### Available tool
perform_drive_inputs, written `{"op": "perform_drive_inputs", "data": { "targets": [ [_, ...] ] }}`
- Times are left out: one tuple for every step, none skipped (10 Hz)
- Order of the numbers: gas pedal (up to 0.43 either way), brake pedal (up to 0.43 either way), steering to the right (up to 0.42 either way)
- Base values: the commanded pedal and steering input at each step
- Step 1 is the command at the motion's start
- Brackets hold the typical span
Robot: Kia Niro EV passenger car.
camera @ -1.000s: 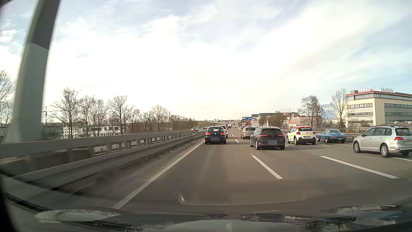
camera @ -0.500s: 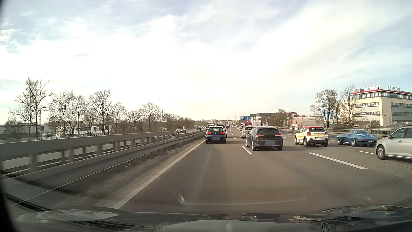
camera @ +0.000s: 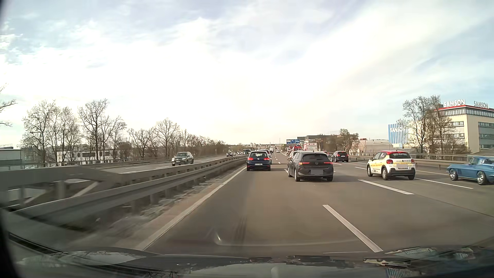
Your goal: Follow the waypoints while adhering to traffic rules and regulations
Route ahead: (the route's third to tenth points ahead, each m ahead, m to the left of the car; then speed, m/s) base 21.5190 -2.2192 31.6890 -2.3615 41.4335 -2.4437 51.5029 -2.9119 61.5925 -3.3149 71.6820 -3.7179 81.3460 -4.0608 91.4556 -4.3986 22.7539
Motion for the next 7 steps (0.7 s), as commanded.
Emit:
{"op": "perform_drive_inputs", "data": {
  "targets": [
    [0.0,0.0,0.002],
    [0.0,0.0,0.002],
    [0.0,0.0,0.001],
    [0.0,0.0,0.0],
    [0.0,0.0,0.0],
    [0.0,0.0,0.0],
    [0.0,0.0,0.0]
  ]
}}
